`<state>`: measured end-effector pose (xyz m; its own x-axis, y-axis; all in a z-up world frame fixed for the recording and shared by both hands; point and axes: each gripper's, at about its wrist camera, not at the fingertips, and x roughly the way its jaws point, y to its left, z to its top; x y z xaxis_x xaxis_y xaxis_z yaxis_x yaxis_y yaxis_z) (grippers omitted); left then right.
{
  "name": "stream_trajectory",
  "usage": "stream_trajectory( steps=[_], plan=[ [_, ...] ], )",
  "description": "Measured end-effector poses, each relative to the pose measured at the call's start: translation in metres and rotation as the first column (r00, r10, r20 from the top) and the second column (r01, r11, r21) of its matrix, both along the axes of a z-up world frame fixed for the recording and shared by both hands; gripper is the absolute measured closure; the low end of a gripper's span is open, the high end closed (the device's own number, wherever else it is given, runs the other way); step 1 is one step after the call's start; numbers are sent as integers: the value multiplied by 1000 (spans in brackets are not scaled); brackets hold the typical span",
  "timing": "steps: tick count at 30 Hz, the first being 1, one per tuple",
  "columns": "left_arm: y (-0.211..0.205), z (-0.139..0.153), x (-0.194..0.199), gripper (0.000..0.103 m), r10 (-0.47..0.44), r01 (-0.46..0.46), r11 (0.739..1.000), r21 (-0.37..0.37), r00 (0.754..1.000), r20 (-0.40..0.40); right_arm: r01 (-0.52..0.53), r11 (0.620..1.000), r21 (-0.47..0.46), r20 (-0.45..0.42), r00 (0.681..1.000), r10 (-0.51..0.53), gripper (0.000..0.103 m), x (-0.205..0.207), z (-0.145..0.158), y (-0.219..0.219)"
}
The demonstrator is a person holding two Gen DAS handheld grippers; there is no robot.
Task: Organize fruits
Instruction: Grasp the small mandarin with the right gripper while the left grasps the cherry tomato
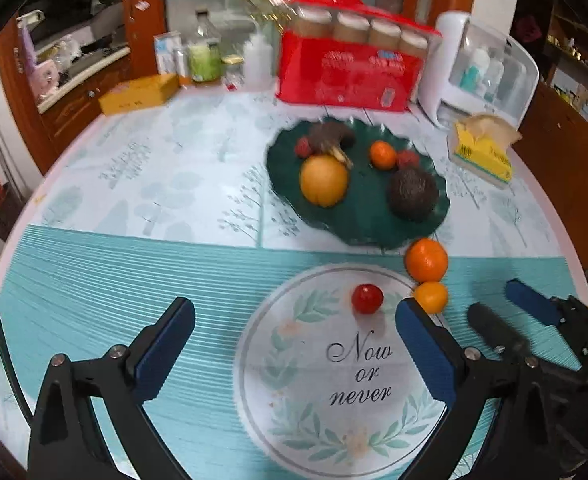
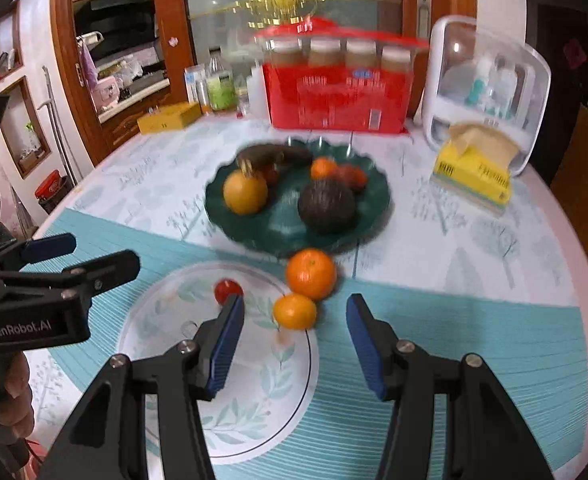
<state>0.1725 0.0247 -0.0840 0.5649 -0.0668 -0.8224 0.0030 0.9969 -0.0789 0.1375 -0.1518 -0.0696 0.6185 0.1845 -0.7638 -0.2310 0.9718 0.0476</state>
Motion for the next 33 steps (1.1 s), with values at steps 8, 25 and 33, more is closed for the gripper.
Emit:
stream_trajectory(
  steps=[8, 25, 33],
  plan=[
    [-25, -47, 26, 13, -50, 52, 998, 34, 998, -47, -7, 1000, 11, -60, 998, 8, 49, 19, -50, 4],
    [-36, -65, 45, 37, -103, 98, 992, -78, 993, -64, 27, 1000, -12, -40, 999, -28, 67, 31, -73, 6],
    [-42, -66, 39, 43, -122, 118, 989, -85, 992, -43, 97, 990, 104, -48, 995, -93, 67, 26, -72, -18]
  ],
)
